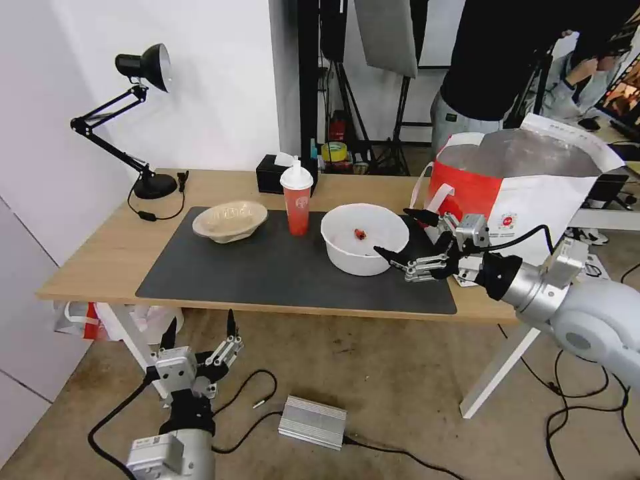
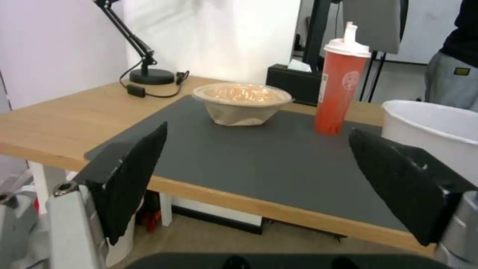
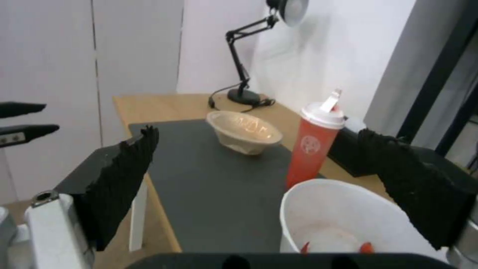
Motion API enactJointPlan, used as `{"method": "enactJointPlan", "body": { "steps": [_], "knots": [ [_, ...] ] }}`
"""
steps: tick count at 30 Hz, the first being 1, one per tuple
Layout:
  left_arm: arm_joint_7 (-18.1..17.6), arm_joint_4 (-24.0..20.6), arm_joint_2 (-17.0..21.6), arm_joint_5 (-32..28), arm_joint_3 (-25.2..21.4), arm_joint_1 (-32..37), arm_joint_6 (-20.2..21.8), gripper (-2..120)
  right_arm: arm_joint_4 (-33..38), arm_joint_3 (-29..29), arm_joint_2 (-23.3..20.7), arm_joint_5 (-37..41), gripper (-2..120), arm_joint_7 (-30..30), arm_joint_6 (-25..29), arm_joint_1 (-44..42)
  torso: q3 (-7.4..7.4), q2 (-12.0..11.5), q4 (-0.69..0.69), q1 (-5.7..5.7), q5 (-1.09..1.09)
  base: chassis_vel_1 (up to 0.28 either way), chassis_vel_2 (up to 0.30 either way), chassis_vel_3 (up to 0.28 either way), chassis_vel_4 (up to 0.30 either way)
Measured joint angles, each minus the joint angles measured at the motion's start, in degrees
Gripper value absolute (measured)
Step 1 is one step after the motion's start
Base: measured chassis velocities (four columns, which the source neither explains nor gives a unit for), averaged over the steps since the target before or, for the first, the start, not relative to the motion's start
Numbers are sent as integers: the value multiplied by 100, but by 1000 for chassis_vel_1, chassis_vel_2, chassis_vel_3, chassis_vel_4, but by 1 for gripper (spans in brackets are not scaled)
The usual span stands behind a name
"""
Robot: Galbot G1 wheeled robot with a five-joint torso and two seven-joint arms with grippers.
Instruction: Pick up the trash from the table and place it into the takeout bag.
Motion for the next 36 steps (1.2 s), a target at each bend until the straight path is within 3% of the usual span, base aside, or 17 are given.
{"method": "enactJointPlan", "body": {
  "steps": [5,10,11,14,19,25,31,36],
  "knots": [
    [2,17,-34,14,9,-18,-1,97,-206,-435,21,2,100,-174,-62,448,0,0,0,0,0,0,0,0,0],
    [2,17,-39,17,10,-18,-1,97,-239,-512,26,5,100,-197,-69,528,0,0,0,0,0,0,0,0,0],
    [2,17,-57,50,1,-3,-4,97,-437,-1031,51,41,100,-335,-141,1140,0,0,0,0,0,0,0,0,0],
    [-1,17,-78,73,-23,21,-25,97,-587,-1547,106,147,100,-347,-284,1758,0,0,0,0,0,0,0,0,0],
    [-8,17,-128,118,-35,57,-39,97,-780,-1993,214,442,100,-259,-666,2247,0,0,0,0,0,0,0,0,0],
    [-9,53,-158,158,2,77,-52,97,-936,-2283,296,438,100,-180,-864,2501,0,1,0,0,0,0,0,0,0],
    [-19,86,-187,192,9,72,-121,97,-999,-2520,355,352,100,-43,-1558,2837,0,1,0,0,0,0,0,0,0],
    [-23,121,-204,210,21,65,-134,97,-1125,-2710,430,390,100,30,-1740,3041,0,1,0,0,0,0,0,0,0]
  ]
}}
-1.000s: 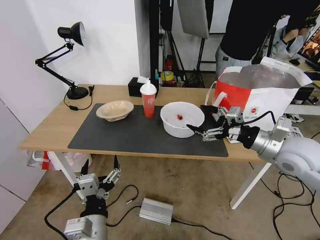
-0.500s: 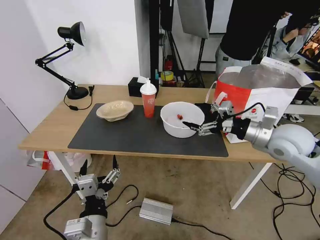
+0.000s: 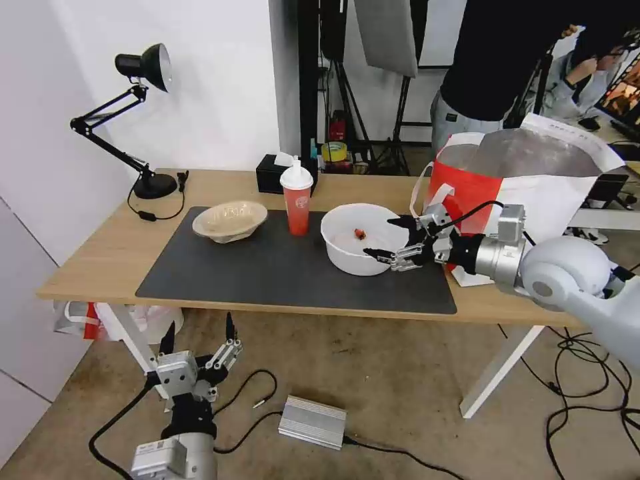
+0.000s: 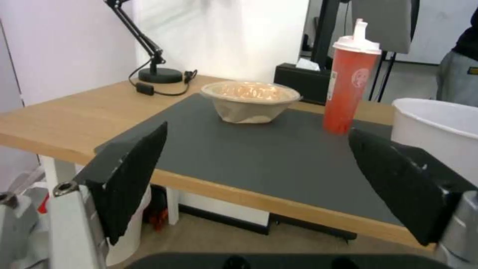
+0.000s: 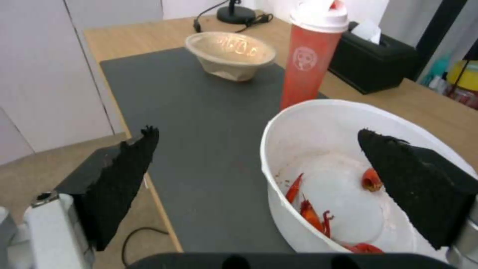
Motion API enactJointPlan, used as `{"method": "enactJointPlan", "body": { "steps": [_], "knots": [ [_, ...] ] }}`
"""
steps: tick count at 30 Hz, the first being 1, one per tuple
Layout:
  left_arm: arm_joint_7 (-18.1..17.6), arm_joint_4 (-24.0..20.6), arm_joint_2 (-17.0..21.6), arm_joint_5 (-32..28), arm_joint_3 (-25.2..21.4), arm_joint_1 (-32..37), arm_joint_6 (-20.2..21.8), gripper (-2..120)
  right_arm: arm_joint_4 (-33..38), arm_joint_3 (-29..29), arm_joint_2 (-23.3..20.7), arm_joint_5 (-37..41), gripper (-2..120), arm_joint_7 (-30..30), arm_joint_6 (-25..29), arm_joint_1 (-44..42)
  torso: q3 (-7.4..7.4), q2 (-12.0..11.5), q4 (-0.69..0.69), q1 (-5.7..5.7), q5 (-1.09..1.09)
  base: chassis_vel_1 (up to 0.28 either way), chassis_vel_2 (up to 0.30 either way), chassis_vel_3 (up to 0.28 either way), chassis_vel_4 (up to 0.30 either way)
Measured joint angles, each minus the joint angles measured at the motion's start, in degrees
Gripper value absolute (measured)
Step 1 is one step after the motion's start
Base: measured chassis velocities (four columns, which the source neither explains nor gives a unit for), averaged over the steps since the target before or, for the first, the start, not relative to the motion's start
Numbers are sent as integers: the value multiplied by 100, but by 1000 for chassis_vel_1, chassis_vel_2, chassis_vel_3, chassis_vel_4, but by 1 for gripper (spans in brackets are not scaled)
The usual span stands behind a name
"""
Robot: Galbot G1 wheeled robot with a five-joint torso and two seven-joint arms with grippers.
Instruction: Pick up the trash from the table and place it into the takeout bag.
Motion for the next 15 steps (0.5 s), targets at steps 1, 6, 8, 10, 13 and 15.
{"method": "enactJointPlan", "body": {
  "steps": [1,6,8,10,13,15],
  "knots": [
    [-3,9,-14,3,9,-5,-3,97,-27,-41,23,5,100,1,-35,31,0,0,0,0,0,0,0,0,0],
    [-13,44,-55,5,45,-42,-4,97,-87,-106,106,-1,100,-1,-165,75,0,0,0,0,0,0,0,0,0],
    [-16,53,-61,5,42,-47,-3,97,-141,-152,146,-2,100,-3,-207,131,0,0,0,0,0,0,0,0,0],
    [-17,53,-61,6,36,-47,-3,97,-173,-195,164,-1,100,-6,-216,190,0,0,0,0,0,0,0,0,0],
    [-18,53,-57,6,24,-44,-3,97,-276,-399,244,38,100,-16,-269,442,0,0,0,0,0,0,0,0,0],
    [-18,57,-57,7,29,-49,-3,97,-306,-478,272,50,100,-14,-283,539,0,0,0,0,0,0,0,0,0]
  ]
}}
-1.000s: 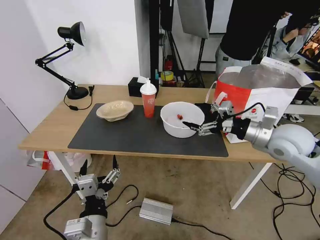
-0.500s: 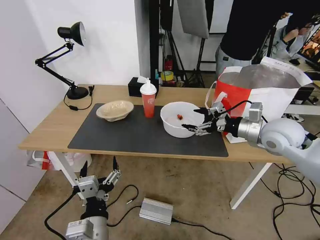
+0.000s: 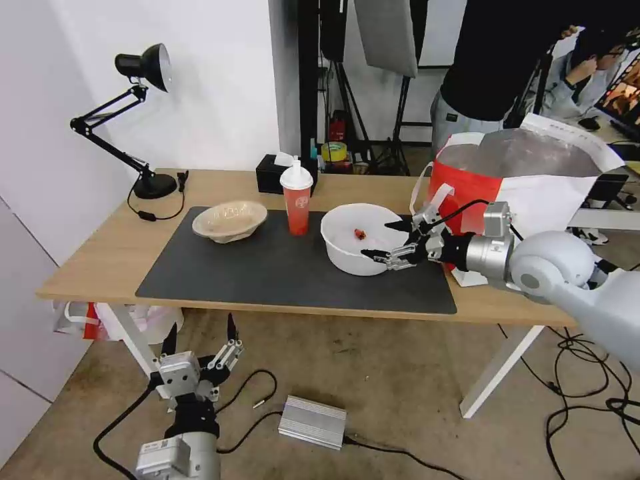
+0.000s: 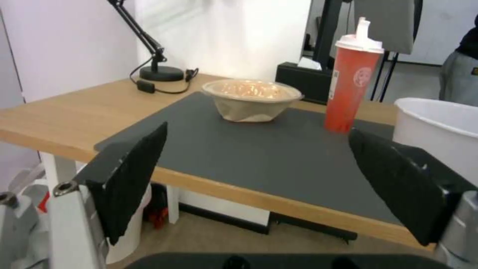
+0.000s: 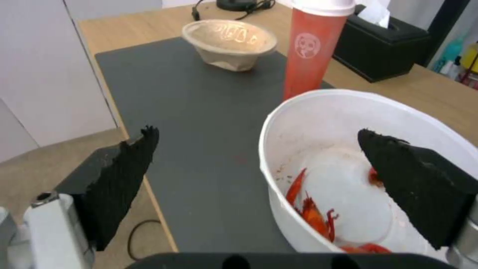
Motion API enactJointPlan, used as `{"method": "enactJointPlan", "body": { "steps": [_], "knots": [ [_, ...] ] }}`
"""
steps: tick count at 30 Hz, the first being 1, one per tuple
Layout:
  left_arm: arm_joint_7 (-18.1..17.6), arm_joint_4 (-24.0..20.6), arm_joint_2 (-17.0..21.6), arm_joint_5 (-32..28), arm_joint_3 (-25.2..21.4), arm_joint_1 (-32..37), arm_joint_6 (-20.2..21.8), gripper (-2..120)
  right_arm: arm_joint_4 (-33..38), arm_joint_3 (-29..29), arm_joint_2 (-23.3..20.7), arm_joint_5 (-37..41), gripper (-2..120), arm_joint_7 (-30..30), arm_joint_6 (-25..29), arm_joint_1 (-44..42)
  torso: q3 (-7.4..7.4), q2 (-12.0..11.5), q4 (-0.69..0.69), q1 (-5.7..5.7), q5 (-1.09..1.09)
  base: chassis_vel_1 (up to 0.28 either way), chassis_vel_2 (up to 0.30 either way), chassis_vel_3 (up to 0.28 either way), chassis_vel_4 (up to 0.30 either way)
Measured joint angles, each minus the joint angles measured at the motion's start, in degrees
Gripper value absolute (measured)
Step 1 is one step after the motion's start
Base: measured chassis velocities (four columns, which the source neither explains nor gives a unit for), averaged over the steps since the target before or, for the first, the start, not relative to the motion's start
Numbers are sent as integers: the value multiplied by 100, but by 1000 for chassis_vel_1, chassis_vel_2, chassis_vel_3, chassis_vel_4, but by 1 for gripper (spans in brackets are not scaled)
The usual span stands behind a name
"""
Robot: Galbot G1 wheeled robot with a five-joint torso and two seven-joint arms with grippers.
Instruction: Pick up the trash from the table and place it into the takeout bag.
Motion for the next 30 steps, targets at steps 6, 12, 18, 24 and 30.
{"method": "enactJointPlan", "body": {
  "steps": [6,12,18,24,30],
  "knots": [
    [4,22,-14,17,38,-13,1,97,-161,-460,122,-6,100,16,-14,446,0,0,0,0,0,0,0,0,0],
    [7,5,-31,21,19,-3,2,97,-377,-756,305,-7,100,45,-69,755,0,0,0,0,0,0,0,0,0],
    [9,7,-82,58,42,13,2,97,-583,-1019,484,-12,100,36,-142,1005,0,-1,0,0,0,0,0,0,0],
    [6,28,-94,23,15,-29,2,97,-638,-1272,546,-12,100,51,-195,1212,0,0,-1,0,0,0,0,0,0],
    [3,46,-57,-7,12,-50,2,97,-631,-1489,586,-79,100,124,-445,1410,0,0,0,0,0,0,0,0,0]
  ]
}}
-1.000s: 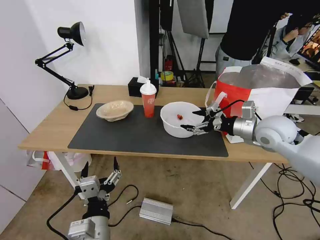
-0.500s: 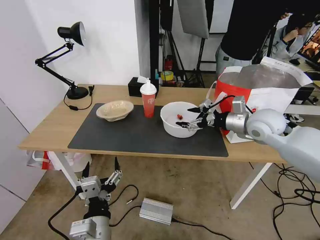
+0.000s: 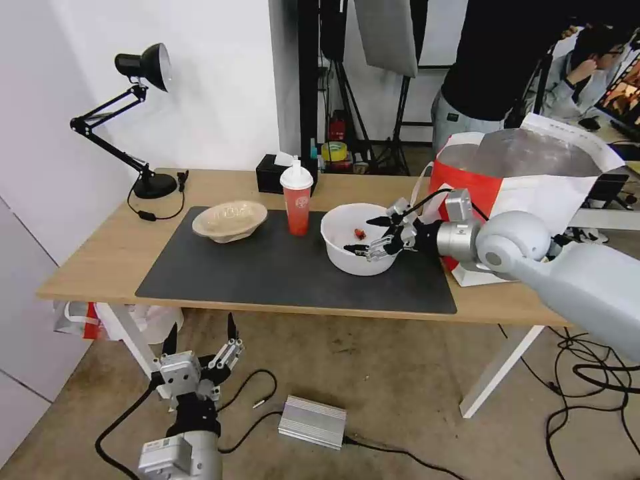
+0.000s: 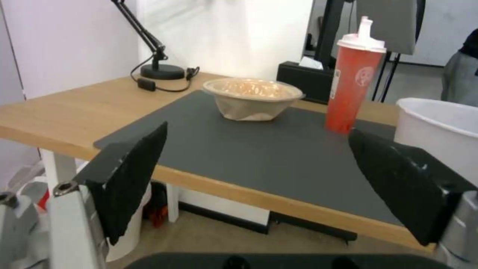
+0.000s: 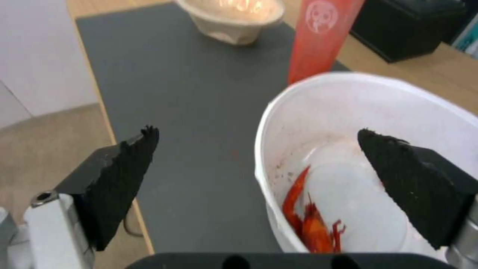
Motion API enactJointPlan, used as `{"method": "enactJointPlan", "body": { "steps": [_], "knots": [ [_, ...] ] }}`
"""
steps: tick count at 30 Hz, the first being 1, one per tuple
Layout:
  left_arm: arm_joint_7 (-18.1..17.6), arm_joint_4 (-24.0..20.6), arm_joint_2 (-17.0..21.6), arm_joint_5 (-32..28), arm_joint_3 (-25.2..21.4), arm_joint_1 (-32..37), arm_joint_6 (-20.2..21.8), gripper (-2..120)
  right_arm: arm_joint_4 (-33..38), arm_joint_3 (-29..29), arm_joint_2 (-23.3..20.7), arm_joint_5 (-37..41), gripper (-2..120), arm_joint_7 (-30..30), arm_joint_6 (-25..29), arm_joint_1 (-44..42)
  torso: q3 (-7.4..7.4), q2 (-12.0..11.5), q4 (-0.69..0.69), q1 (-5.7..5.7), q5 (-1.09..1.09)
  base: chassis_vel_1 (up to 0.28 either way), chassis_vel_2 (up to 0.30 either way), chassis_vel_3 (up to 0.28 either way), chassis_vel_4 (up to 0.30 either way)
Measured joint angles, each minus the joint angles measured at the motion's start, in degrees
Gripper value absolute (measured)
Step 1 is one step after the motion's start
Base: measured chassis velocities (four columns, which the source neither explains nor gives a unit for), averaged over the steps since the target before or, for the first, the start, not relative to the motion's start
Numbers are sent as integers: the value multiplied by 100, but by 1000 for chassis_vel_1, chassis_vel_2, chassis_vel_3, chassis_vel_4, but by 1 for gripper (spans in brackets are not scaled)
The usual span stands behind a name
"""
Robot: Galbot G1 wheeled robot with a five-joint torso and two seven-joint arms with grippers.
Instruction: Pick up the trash from the table and place it into the takeout bag.
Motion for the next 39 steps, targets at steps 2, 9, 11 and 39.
{"method": "enactJointPlan", "body": {
  "steps": [2,9,11,39],
  "knots": [
    [-2,5,14,-8,-4,-8,0,97,9,-38,1,-14,100,26,-82,45,0,0,0,0,0,0,0,0,0],
    [-12,30,10,-17,3,-20,0,97,59,-167,35,-18,100,64,-371,232,0,0,0,0,0,0,0,0,0],
    [-14,38,-9,-14,13,-18,0,97,66,-195,52,-18,100,70,-454,280,0,0,0,0,0,0,0,0,0],
    [-37,-52,-14,16,-35,63,-13,97,-30,-770,180,-23,100,-44,-880,888,0,0,0,0,0,0,0,0,0]
  ]
}}
